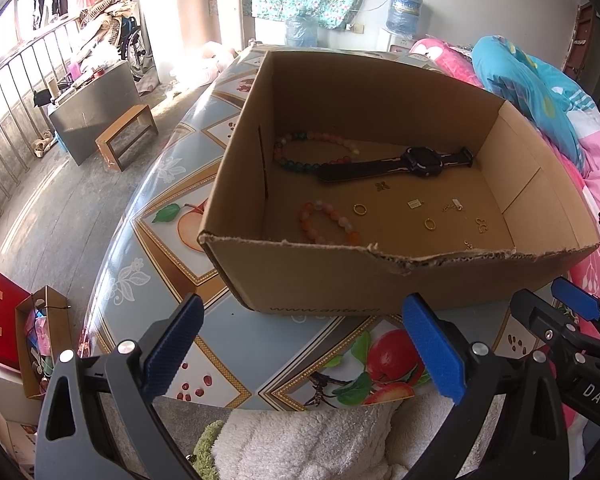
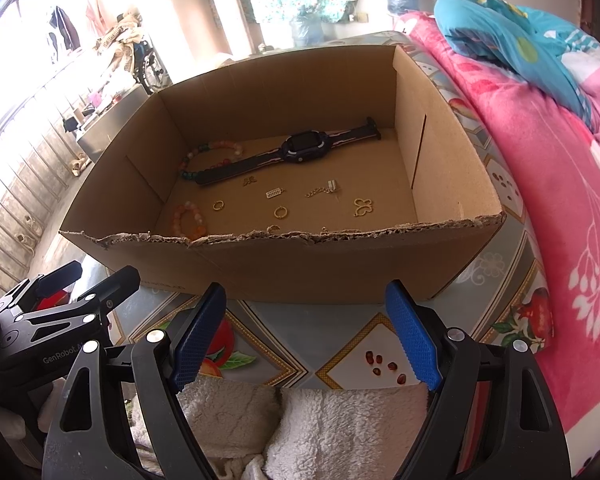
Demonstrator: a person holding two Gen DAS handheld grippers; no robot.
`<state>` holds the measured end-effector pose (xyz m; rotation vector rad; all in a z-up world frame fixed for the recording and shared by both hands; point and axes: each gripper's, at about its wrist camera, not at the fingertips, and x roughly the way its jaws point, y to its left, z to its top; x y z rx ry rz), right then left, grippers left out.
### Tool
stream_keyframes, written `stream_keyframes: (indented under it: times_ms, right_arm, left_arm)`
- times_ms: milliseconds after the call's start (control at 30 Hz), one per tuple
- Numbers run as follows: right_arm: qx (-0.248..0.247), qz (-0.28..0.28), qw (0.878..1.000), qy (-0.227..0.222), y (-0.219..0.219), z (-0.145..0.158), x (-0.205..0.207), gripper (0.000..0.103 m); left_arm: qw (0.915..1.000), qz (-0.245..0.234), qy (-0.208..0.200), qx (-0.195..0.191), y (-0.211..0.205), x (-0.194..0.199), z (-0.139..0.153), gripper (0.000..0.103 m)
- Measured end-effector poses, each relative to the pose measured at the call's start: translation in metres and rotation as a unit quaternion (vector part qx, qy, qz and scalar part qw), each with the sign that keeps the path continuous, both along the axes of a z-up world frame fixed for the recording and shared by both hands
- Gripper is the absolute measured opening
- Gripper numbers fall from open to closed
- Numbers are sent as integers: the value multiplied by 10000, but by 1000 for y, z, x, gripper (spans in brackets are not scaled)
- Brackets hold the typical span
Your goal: Organize jewelry
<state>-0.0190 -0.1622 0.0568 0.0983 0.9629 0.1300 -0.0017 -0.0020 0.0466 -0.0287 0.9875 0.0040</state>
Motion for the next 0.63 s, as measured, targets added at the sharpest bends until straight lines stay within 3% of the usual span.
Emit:
stream_keyframes:
  times_ms: [633]
  right_arm:
    - [3, 5, 10000, 2, 0, 1, 0, 78]
  left_arm:
    - [10000, 24, 2, -7, 2, -1, 1, 97]
